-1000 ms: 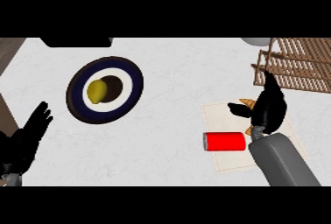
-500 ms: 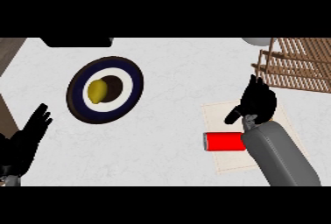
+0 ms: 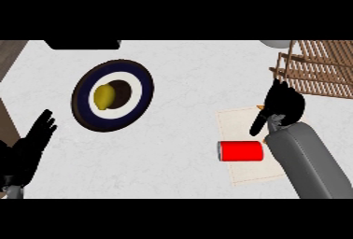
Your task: Pick the croissant from the placemat and place it in the tiered shelf
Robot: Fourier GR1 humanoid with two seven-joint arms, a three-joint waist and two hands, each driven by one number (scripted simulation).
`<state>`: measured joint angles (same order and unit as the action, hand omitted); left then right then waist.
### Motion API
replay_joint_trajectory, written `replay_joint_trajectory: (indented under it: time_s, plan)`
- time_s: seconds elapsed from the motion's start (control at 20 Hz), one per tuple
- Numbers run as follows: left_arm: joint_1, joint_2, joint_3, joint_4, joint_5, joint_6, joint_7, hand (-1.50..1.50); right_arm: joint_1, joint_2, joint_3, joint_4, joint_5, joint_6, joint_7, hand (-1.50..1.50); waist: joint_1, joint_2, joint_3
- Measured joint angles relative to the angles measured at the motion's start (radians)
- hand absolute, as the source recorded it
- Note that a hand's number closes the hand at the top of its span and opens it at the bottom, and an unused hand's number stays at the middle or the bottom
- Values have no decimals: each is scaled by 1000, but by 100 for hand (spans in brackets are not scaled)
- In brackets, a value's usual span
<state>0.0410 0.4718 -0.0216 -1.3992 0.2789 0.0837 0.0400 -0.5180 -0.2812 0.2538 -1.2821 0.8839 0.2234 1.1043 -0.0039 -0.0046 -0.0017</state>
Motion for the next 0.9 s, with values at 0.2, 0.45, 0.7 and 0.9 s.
replay_joint_trajectory:
  time_s: [0.2, 0.45, 0.7, 0.9]
  plan:
    - [-12, -12, 12, 15, -8, -3, -9, 0, 31, -3, -16, -13, 12, 32, -12, -150, 0, 2, 1]
    - [-23, -26, 15, 11, -25, -4, 7, 0, 69, -24, -56, 9, 33, 53, -45, -150, 3, 3, 1]
    - [-27, -33, 32, -14, -39, -15, 42, 0, 90, -26, -90, 25, 66, 65, -74, -150, 5, 4, 1]
    - [-37, -41, 56, -12, -52, -36, 51, 0, 87, -8, -112, 69, 101, 55, -103, -150, 7, 4, 1]
